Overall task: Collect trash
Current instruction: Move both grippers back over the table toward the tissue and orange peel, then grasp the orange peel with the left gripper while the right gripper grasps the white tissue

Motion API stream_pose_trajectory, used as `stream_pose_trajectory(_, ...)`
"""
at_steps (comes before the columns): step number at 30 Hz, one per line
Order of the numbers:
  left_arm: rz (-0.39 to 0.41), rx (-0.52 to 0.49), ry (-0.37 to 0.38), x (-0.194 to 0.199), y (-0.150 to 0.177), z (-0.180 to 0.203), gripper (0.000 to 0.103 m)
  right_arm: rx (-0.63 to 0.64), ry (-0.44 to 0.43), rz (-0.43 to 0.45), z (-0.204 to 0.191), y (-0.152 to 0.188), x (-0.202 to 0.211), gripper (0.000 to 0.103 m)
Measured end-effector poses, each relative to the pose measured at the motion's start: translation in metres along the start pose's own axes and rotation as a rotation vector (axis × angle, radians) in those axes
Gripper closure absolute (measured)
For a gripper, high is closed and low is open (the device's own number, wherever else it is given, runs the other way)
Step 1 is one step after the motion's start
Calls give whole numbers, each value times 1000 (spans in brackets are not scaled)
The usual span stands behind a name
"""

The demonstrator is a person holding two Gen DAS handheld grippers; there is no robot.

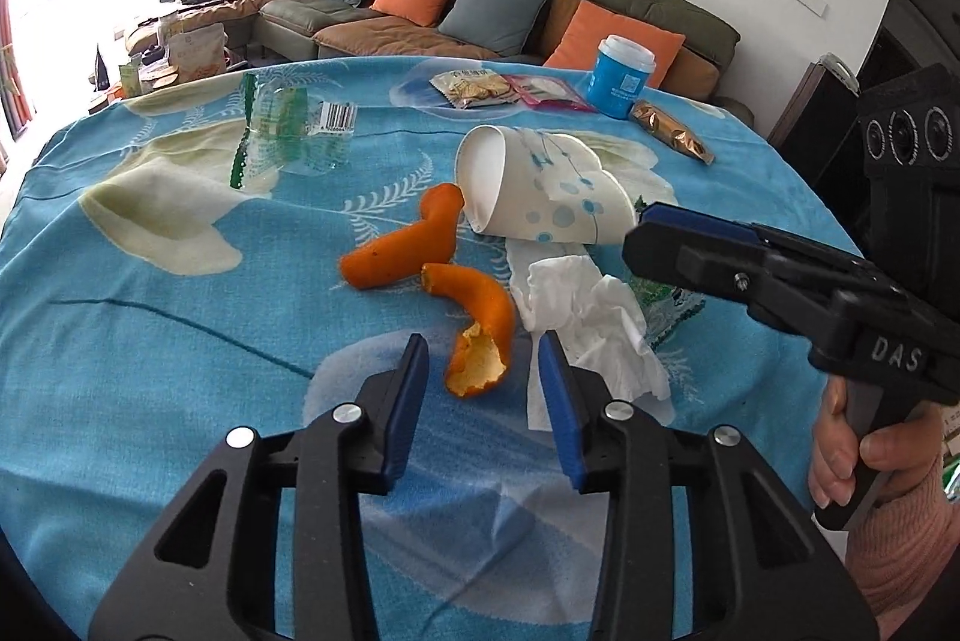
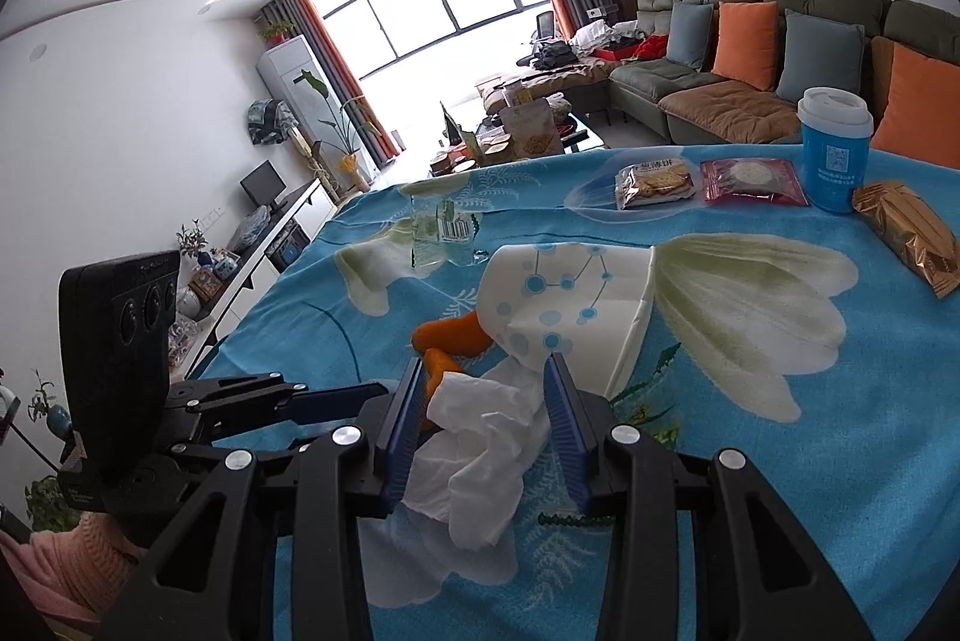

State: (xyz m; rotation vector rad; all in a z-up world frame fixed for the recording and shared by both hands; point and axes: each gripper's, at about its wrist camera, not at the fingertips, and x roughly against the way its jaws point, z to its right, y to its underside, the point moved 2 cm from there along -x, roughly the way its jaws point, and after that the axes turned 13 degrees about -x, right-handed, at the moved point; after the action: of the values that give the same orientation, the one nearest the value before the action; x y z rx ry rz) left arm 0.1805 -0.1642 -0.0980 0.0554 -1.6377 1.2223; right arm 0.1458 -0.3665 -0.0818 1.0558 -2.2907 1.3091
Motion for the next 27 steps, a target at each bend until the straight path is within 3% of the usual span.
stream_pose_trajectory(4, -35, 12, 16, -13, 0, -4, 80, 18, 12, -25, -3, 9, -3, 64)
stream_pose_trajectory(14, 18, 8, -18, 7, 8, -5, 86, 23, 33, -70, -5, 19, -12, 67)
stream_pose_trajectory(19, 50, 29, -8, 30, 18, -11, 87, 18, 45, -94, -3, 21, -17, 84)
stream_pose_trajectory(27, 95, 83, -42, 67, 41, -28, 88, 18, 47, -96, -4, 22, -17, 99)
